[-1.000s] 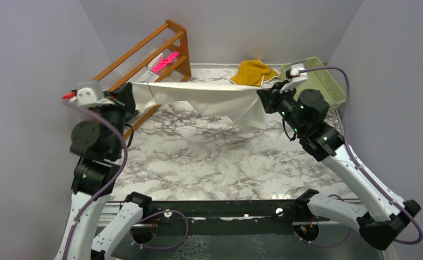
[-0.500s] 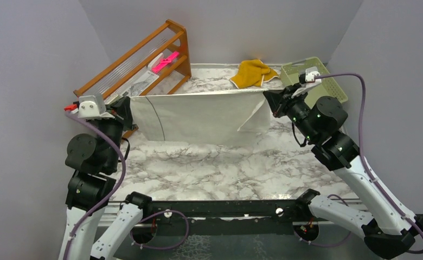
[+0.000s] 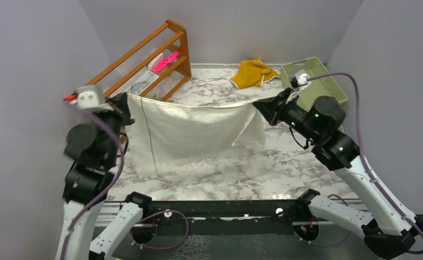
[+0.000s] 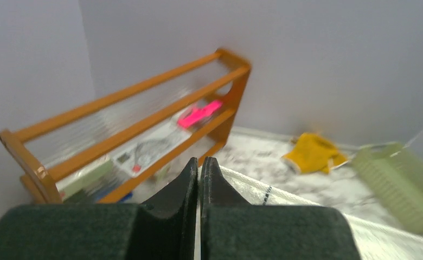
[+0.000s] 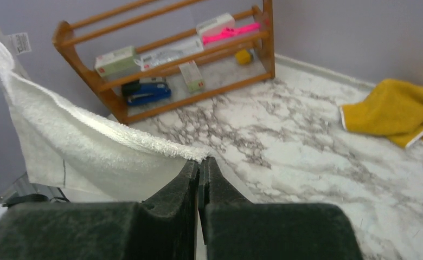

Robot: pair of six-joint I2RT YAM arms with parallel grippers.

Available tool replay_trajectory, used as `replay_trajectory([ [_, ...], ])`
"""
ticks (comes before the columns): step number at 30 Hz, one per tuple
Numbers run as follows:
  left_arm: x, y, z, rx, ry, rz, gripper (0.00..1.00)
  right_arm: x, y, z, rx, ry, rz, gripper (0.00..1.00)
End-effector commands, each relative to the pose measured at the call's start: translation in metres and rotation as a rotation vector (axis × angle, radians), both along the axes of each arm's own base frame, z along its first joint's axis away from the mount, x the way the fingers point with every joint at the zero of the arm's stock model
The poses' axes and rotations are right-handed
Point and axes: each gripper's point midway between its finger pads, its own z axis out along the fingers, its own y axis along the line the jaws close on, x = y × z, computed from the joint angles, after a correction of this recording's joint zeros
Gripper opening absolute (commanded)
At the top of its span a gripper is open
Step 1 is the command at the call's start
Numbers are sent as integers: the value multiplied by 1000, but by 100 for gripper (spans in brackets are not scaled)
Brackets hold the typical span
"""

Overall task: Roll the towels
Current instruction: Flatten out the towel at the center of the board.

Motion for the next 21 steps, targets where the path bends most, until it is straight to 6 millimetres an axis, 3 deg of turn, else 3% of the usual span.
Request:
replay_trajectory([
  [1, 72, 25, -112, 70, 372, 293, 0, 42, 6, -75, -54, 184, -126, 2],
  [4, 92, 38, -151, 76, 467, 432, 0, 78, -6, -96, -45, 238, -276, 3],
  [6, 107, 36, -167, 85, 494, 456, 0, 108, -15, -107, -23, 276, -342, 4],
  [7, 117, 34, -175, 96, 508, 463, 0, 124, -17, -112, -14, 290, -352, 9],
  [10, 138, 29, -193, 134, 562, 478, 0, 174, -21, -137, -56, 357, -388, 48],
  [12, 149, 26, -197, 150, 582, 475, 0, 195, -17, -153, -140, 383, -377, 58],
  [14, 152, 24, -196, 162, 586, 470, 0, 194, -5, -162, -191, 383, -292, 63],
  [16, 151, 25, -192, 170, 571, 468, 0, 180, 4, -166, -210, 354, -225, 64],
  [19, 147, 27, -190, 184, 555, 465, 0, 147, 25, -188, -324, 334, -184, 65],
  [21, 145, 27, -190, 203, 559, 449, 0, 116, 48, -219, -467, 353, -144, 65],
])
